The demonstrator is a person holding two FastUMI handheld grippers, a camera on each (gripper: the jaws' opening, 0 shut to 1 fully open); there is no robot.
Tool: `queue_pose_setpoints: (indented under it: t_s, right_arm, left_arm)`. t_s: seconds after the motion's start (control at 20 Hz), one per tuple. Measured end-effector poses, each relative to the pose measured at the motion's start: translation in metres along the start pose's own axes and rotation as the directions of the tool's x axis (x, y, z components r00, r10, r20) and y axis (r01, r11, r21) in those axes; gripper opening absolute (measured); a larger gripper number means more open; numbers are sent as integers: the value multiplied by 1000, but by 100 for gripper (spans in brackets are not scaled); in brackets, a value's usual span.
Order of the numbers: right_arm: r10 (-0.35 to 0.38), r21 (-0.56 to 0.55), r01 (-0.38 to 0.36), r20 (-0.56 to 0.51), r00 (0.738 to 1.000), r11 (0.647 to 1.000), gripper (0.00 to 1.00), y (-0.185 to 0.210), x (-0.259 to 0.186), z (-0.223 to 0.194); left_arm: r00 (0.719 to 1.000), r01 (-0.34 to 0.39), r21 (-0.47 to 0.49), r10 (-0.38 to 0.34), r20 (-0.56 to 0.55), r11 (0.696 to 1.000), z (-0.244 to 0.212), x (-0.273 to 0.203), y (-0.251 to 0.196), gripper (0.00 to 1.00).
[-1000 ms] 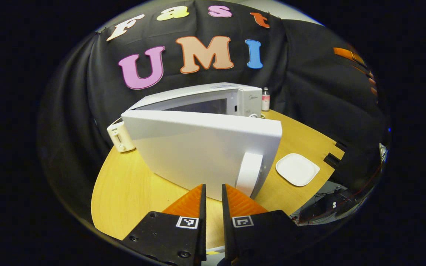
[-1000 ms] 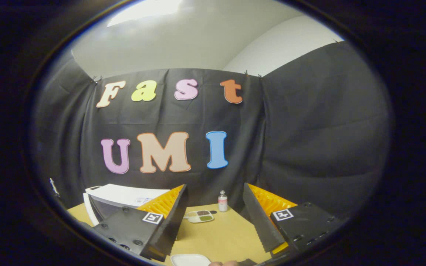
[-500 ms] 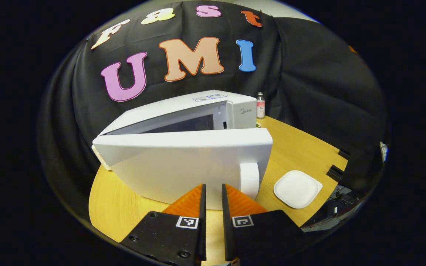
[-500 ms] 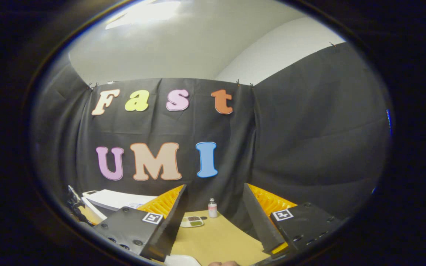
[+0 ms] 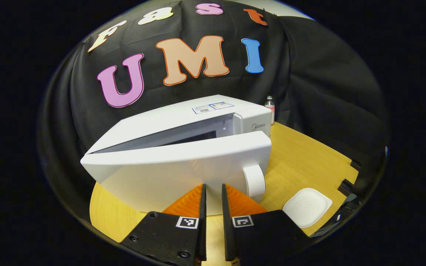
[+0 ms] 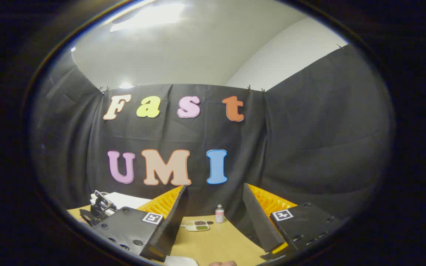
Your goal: Open the microwave oven with the left hand, put the food in, and close the microwave oven.
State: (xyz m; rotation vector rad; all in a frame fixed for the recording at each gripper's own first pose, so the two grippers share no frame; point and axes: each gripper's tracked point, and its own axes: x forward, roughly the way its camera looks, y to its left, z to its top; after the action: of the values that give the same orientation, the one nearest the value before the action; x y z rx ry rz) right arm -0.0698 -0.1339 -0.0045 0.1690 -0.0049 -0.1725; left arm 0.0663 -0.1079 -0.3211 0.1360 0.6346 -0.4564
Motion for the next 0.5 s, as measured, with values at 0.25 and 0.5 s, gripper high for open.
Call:
queue_pose_setpoints:
  t_s: [0.25,0.5]
  right_arm:
    - [31,-27,-32,-26,999,999,82,-4,8,-7]
    - [75,-62,-77,-27,997,995,82,0,15,-6]
  left_arm:
    - [1000,-27,15,27,-2,1000,15,25,2,19]
    - [998,-47,-11,46,-36,999,16,50,4,19]
